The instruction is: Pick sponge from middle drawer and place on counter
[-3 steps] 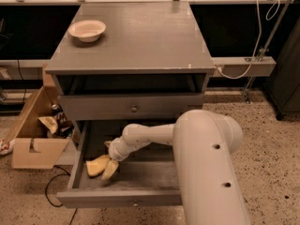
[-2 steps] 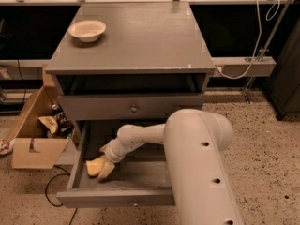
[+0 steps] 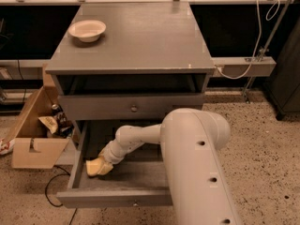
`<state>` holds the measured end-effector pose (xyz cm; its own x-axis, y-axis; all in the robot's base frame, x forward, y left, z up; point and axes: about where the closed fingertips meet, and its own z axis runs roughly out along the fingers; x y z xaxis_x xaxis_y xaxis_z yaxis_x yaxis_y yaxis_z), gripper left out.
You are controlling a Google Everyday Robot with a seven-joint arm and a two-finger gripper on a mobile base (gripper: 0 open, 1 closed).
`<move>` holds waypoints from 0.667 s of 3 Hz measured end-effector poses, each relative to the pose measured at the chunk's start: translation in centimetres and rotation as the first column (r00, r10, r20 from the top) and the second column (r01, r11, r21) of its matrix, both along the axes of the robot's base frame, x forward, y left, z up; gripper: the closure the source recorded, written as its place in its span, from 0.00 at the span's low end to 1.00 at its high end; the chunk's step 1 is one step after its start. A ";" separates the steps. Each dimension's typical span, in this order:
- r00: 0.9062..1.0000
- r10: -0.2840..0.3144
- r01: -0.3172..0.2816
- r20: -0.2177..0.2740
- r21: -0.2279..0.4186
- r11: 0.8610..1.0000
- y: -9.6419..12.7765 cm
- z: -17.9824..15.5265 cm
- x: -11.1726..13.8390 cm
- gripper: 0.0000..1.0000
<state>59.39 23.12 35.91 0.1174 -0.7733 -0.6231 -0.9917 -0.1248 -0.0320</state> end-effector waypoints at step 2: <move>0.990 -0.093 0.085 0.110 0.073 0.994 -8.6 8.8 -0.8 1.00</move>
Offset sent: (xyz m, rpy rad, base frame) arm -0.0098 -0.1919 0.1644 0.0936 -0.1952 -0.2112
